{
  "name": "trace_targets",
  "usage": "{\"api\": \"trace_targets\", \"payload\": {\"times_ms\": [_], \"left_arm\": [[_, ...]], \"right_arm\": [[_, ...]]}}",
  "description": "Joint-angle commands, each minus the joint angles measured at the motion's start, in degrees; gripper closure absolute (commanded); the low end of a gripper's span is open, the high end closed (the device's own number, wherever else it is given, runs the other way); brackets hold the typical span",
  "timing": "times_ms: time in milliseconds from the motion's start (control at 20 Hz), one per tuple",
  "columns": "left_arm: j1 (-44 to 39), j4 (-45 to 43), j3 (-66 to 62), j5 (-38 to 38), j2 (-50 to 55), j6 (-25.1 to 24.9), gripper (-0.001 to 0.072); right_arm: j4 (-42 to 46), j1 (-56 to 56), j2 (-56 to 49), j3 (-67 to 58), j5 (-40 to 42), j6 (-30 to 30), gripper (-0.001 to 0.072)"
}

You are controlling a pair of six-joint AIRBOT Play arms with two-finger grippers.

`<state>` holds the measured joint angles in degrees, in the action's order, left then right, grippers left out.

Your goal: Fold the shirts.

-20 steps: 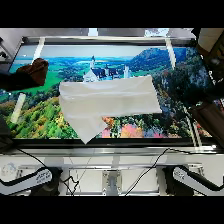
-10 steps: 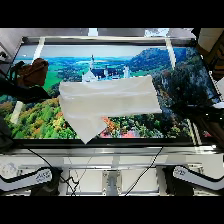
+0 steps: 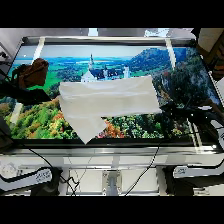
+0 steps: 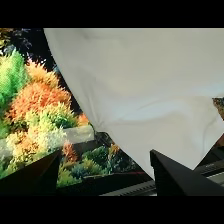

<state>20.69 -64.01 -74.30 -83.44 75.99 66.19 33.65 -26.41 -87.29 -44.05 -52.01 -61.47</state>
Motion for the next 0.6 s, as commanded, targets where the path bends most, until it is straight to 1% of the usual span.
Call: {"api": "trace_targets", "payload": {"times_ms": [0, 100, 200, 250, 350, 400, 500, 550], "left_arm": [[0.0, -0.5, 0.0, 0.0, 0.0, 0.0, 0.0073], [0.0, -0.6, 0.0, -0.5, 0.0, 0.0, 0.0073], [0.0, -0.8, 0.5, -0.9, 0.0, 0.5, 0.0075], [0.0, -1.0, 1.5, -1.0, 0.0, 0.8, 0.0075], [0.0, -1.3, 5.0, -1.1, 0.0, 1.5, 0.0075], [0.0, -1.2, 7.1, -0.9, 0.0, 1.8, 0.0075], [0.0, -0.2, 11.5, 0.5, 0.0, 2.6, 0.0075], [0.0, 0.9, 13.7, 1.8, 0.0, 3.5, 0.0075]], "right_arm": [[0.6, 2.8, -2.1, -0.1, 3.4, 0.0, 0.0279], [0.7, 3.5, -2.1, -0.1, 3.3, 0.0, 0.0294], [0.9, 3.5, -2.1, -0.1, 2.5, 0.0, 0.0352], [1.2, 3.5, -2.1, -0.1, 2.4, 0.0, 0.0353], [1.7, 3.5, -2.1, -0.1, 2.5, 0.1, 0.0498], [1.8, 3.5, -2.1, -0.1, 2.6, 0.7, 0.0545], [1.7, 3.5, -2.1, -0.1, 2.7, 2.9, 0.0668], [1.7, 3.5, -2.1, -0.1, 2.7, 3.2, 0.0684]]}}
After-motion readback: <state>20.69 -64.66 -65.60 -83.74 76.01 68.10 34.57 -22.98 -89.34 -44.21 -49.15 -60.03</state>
